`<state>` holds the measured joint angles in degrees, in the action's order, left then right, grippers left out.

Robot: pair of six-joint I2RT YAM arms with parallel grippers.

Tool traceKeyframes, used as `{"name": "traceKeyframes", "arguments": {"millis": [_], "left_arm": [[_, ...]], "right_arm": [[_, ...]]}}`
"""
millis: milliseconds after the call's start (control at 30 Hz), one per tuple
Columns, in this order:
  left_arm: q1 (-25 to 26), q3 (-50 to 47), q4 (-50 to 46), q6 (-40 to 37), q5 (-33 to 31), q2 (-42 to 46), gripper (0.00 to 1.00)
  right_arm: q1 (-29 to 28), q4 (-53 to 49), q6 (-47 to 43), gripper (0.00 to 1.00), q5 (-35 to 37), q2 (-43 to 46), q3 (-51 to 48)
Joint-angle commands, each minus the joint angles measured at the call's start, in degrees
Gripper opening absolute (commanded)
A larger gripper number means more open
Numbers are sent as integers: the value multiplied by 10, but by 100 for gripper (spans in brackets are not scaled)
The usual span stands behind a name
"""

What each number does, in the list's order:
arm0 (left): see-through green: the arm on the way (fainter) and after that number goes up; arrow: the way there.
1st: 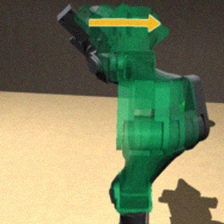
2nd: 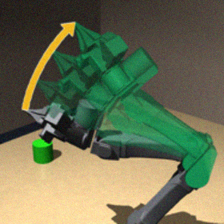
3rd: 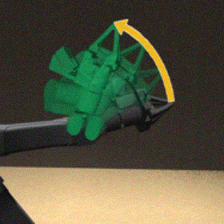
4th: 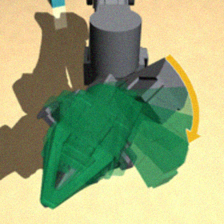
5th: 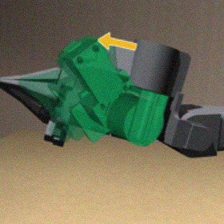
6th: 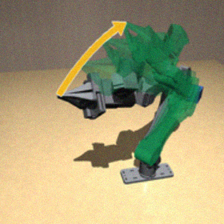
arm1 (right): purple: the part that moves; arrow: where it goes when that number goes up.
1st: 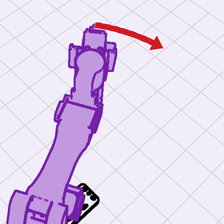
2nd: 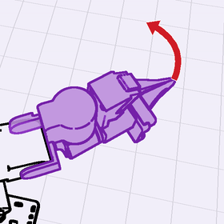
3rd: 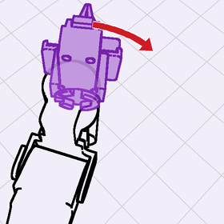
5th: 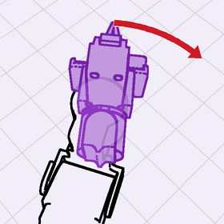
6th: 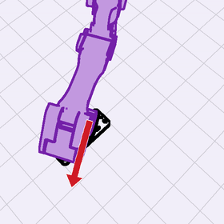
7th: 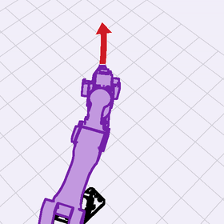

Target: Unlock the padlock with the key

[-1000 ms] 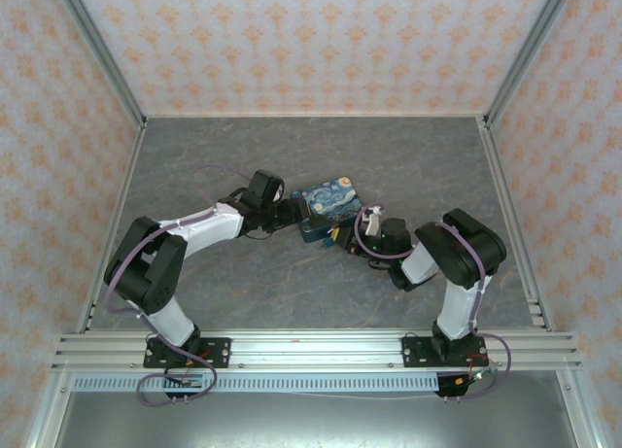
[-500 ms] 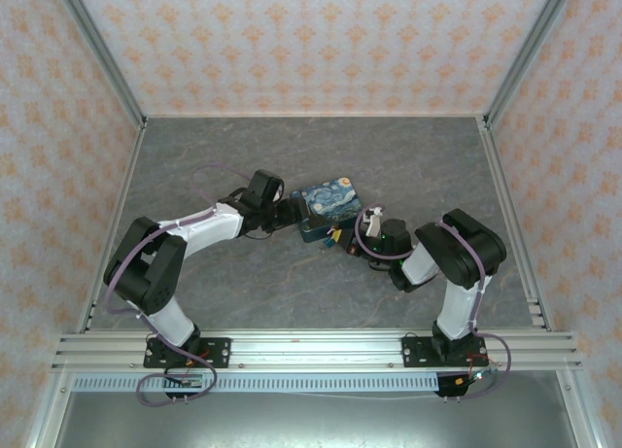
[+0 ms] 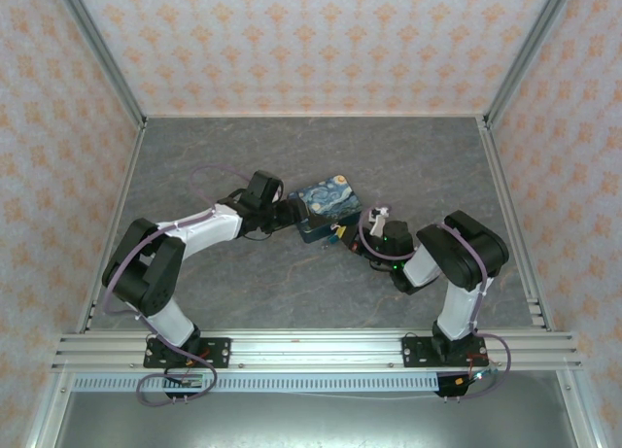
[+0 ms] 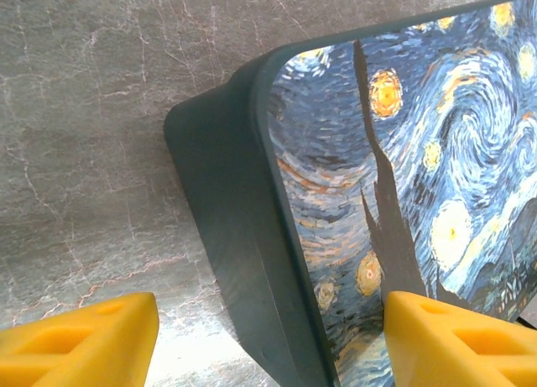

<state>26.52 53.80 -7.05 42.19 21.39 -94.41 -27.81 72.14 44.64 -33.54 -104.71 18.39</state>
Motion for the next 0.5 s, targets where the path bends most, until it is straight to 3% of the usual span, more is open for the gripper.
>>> {"name": "traceKeyframes", "arguments": {"millis": [0,233,467], "left_arm": [[5,-29,-80,-3,-31,-6,71],[5,-34,-75,1,-30,-5,70],[5,-55,-49,30,-43,47,71]], "right_arm": [[3,53,30,0,35,18,-4],[3,52,58,0,71,34,-9],[4,-37,20,0,93,96,-29]]}}
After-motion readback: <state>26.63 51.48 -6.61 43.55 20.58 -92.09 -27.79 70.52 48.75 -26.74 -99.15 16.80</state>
